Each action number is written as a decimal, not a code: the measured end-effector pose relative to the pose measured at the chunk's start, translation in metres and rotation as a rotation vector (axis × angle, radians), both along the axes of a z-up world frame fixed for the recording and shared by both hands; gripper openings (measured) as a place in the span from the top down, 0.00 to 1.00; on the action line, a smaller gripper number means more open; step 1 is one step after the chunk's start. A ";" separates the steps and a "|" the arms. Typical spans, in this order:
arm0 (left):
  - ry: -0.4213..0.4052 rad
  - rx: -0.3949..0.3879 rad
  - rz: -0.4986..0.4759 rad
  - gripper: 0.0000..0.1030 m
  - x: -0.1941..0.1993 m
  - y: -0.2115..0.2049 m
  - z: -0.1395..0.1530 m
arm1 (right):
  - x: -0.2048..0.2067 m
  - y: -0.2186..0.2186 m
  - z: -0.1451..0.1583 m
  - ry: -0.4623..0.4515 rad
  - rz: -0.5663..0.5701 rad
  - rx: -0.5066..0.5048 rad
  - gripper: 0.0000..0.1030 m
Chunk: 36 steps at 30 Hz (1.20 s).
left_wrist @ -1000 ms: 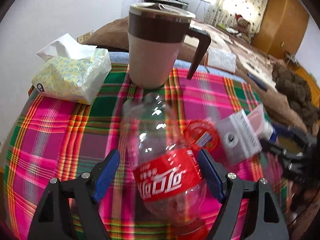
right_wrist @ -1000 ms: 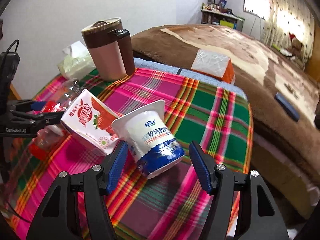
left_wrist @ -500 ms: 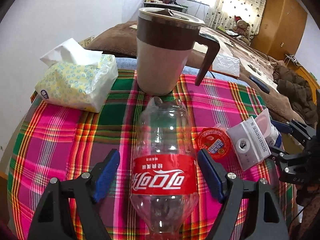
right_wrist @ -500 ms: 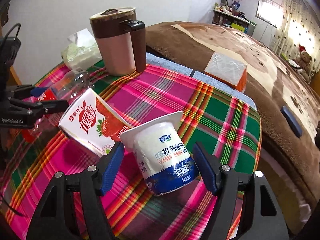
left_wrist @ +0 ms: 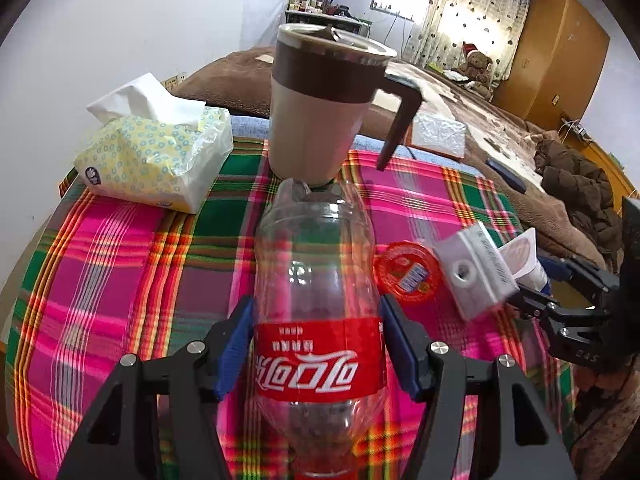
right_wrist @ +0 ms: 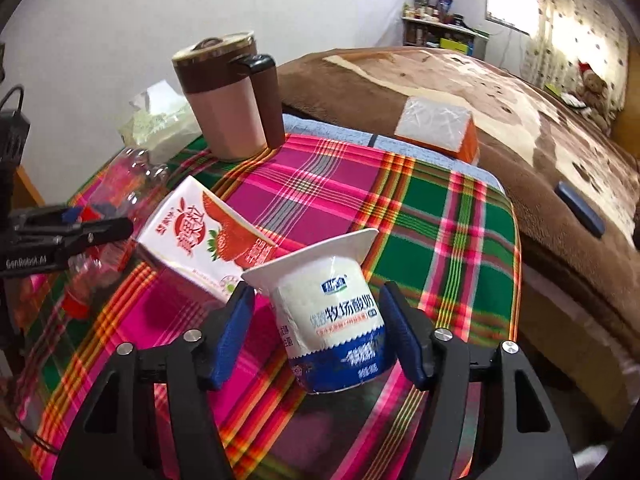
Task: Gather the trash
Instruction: 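Grasp the Coca-Cola plastic bottle with the left tool while the right tool grasps the white yogurt cup, then carry bottle and yogurt cup over the wastebasket and open both tools to drop them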
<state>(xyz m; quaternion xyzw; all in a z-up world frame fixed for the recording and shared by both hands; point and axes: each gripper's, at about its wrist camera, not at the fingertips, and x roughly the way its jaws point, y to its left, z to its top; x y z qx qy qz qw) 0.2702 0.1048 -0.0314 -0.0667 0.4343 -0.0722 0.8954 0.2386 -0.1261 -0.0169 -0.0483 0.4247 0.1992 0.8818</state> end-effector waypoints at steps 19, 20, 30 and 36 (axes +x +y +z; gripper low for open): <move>-0.065 -0.029 -0.069 0.38 -0.062 -0.032 0.022 | -0.067 -0.020 0.018 -0.046 -0.101 0.159 0.52; -0.072 -0.031 -0.078 0.38 -0.065 -0.035 0.024 | -0.071 -0.021 0.020 -0.052 -0.107 0.161 0.52; -0.127 -0.057 -0.118 0.38 -0.095 -0.062 0.041 | -0.107 -0.046 0.036 -0.099 -0.180 0.221 0.52; -0.158 -0.064 -0.167 0.38 -0.107 -0.084 0.050 | -0.128 -0.069 0.041 -0.122 -0.245 0.243 0.52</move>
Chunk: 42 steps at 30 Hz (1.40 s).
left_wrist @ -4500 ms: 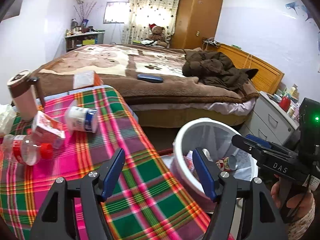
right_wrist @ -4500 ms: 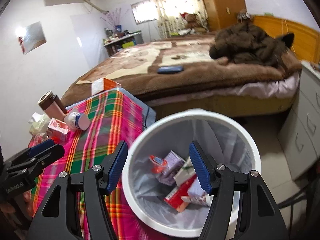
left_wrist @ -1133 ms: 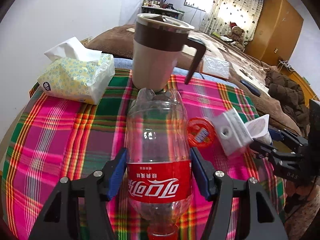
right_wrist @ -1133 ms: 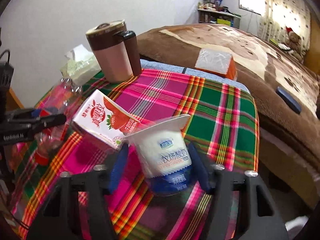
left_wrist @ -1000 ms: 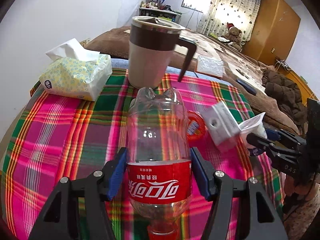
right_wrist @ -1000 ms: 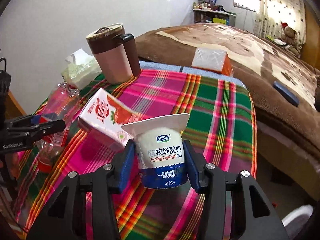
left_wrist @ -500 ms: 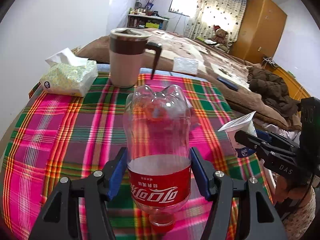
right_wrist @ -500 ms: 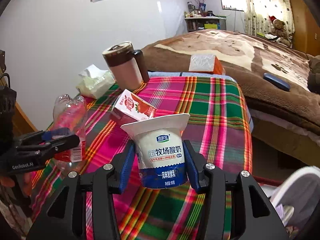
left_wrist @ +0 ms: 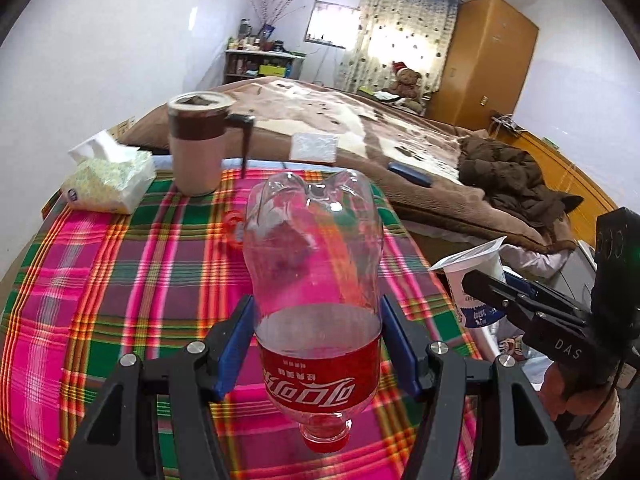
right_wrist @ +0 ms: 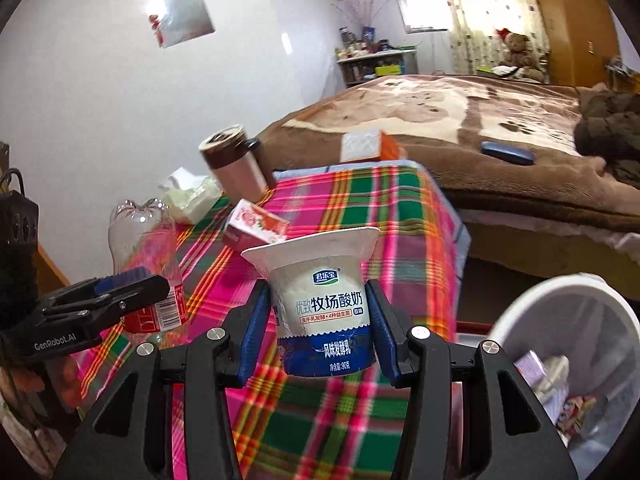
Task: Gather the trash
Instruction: 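Carry bottle and yogurt cup over the wastebasket and open both tools to drop them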
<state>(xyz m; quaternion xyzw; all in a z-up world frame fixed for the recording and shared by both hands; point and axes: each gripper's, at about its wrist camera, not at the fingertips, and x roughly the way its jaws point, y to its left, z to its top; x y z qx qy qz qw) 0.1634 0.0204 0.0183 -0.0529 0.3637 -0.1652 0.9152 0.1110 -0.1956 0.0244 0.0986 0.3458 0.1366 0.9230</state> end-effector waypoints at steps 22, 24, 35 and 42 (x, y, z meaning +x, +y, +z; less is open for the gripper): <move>-0.062 -0.027 -0.276 0.38 -0.018 -0.135 0.017 | -0.065 -0.106 0.011 -0.058 -0.360 -0.079 0.52; -0.064 -0.022 -0.301 0.38 -0.017 -0.150 0.017 | -0.067 -0.116 0.007 -0.048 -0.397 -0.089 0.52; -0.025 0.005 -0.416 0.38 -0.015 -0.219 0.001 | -0.073 -0.153 -0.015 0.048 -0.496 -0.120 0.52; -0.005 0.026 -0.451 0.38 -0.019 -0.240 -0.010 | -0.072 -0.162 -0.029 0.103 -0.505 -0.136 0.52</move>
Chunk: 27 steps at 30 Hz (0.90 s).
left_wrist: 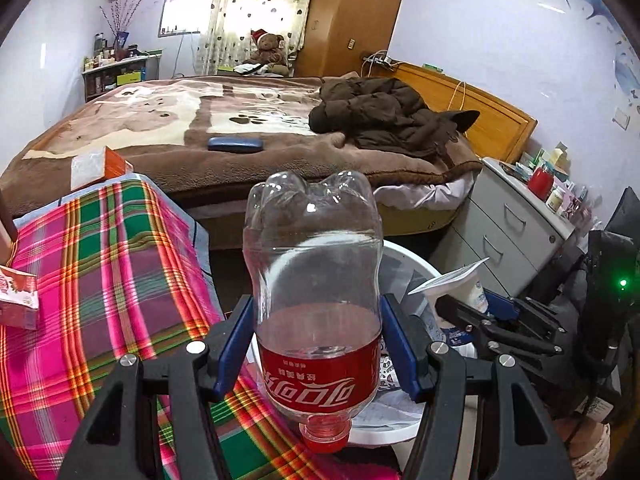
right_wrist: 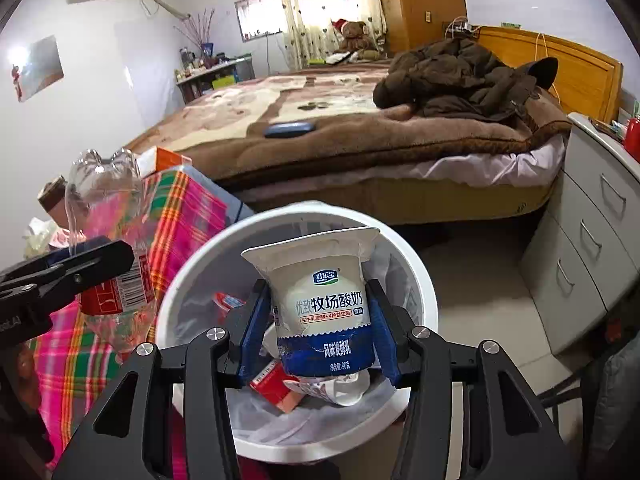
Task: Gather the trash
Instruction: 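Carry bottle and yogurt cup over the wastebasket and open both tools to drop them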
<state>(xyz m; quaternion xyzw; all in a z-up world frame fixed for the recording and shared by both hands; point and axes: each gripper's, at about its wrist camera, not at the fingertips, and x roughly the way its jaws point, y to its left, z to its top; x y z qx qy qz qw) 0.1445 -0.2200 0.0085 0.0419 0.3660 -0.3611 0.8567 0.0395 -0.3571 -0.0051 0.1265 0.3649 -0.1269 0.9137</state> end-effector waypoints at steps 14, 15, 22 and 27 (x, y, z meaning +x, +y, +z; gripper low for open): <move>0.023 -0.030 0.018 0.24 0.002 0.009 -0.002 | -0.001 0.001 -0.003 0.026 -0.011 -0.010 0.32; 0.023 -0.031 0.017 0.24 0.002 0.011 -0.002 | -0.003 0.001 -0.002 0.022 -0.011 -0.010 0.32; 0.016 -0.038 0.055 0.24 0.000 0.029 0.002 | -0.006 0.007 0.007 -0.014 -0.010 0.003 0.32; -0.013 -0.027 0.095 0.24 -0.002 0.046 0.005 | 0.000 0.018 0.011 -0.033 0.015 0.003 0.32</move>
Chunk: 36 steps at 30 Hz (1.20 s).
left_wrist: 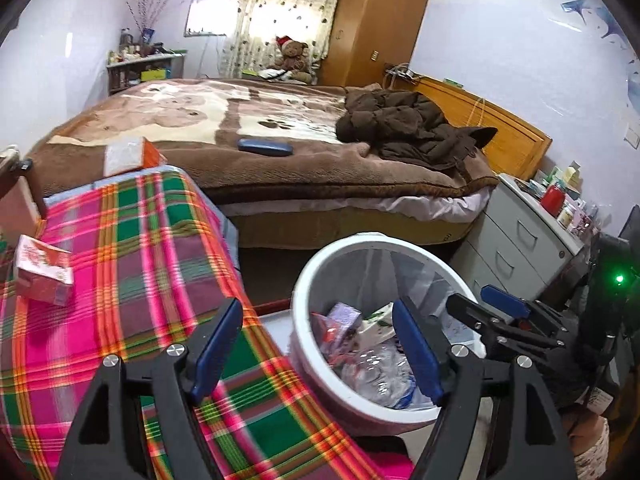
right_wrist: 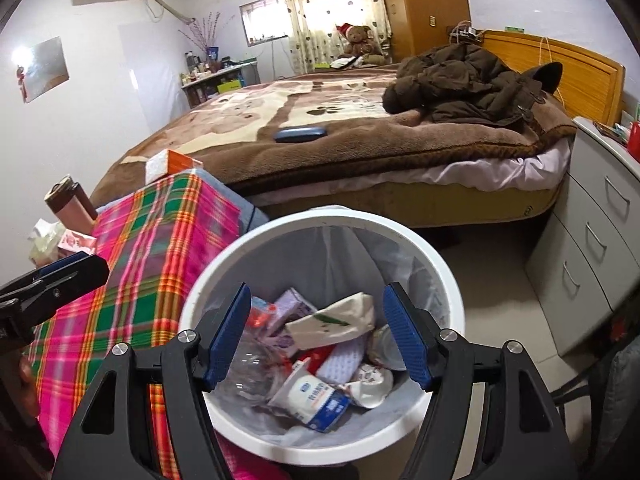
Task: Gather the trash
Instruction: 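Carry bottle and yogurt cup over the wastebasket and open both tools to drop them, then move both open tools back over the table toward the jelly cup and juice carton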
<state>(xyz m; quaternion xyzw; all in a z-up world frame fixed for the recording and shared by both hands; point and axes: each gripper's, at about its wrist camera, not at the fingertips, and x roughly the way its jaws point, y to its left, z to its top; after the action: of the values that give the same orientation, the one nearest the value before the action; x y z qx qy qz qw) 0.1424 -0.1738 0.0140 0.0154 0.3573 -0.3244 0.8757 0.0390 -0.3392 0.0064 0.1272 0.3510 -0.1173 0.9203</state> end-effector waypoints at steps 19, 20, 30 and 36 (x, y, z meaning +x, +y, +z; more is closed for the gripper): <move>-0.030 -0.009 0.219 0.24 0.021 0.101 0.003 | 0.033 0.067 0.005 -0.040 0.171 0.001 0.32; -0.030 -0.007 0.235 0.24 0.023 0.108 0.004 | 0.036 0.070 0.005 -0.041 0.183 0.002 0.32; -0.008 -0.004 0.399 0.24 0.036 0.178 -0.004 | 0.072 0.117 0.002 -0.026 0.311 0.033 0.32; 0.001 0.014 0.476 0.24 0.044 0.214 -0.010 | 0.094 0.149 0.001 -0.004 0.380 0.019 0.32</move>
<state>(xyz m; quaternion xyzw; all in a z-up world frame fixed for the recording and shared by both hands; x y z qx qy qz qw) 0.1864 0.0400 0.0044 -0.0632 0.3536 -0.1063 0.9272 0.1326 -0.1902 0.0072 0.0676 0.3682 0.0622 0.9252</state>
